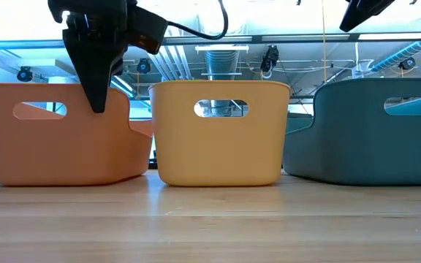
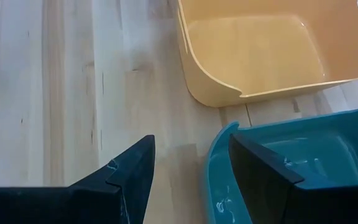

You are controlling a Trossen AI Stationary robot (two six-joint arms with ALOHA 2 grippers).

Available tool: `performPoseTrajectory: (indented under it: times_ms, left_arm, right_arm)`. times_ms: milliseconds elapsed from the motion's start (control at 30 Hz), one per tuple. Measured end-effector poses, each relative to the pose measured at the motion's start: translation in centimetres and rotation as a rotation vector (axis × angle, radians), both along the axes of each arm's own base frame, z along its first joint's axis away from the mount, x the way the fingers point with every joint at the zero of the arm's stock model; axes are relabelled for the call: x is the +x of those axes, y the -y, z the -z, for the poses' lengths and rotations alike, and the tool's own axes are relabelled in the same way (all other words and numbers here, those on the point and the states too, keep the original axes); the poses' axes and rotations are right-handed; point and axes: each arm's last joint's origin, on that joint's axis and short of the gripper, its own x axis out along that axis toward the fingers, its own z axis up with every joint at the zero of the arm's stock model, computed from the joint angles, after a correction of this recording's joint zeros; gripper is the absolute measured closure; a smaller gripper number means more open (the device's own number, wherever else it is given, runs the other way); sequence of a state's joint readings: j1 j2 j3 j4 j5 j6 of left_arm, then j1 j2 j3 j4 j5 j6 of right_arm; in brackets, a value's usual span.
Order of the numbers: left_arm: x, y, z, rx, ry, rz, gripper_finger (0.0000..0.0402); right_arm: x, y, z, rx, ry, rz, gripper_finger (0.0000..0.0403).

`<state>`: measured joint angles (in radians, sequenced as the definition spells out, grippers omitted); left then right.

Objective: Sort soda cans
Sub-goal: Adjust the bins

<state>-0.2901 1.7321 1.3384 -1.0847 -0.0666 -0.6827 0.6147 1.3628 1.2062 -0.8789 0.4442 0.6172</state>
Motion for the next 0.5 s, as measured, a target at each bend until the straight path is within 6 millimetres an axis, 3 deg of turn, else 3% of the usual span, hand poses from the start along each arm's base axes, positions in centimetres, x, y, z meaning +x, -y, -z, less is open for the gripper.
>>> performPoseTrajectory:
  times_ms: [200, 500]
  left_arm:
    - [-0.03, -0.02, -0.01, 0.005, -0.003, 0.014, 0.0396]
    - [-0.17, -0.05, -0.01, 0.012, -0.016, 0.036, 0.0399]
  right_arm:
    - [-0.01, 0.01, 0.01, -0.004, -0.002, -0.004, 0.0202]
    - [-0.03, 0.02, 0.03, -0.005, -0.005, -0.006, 0.0202]
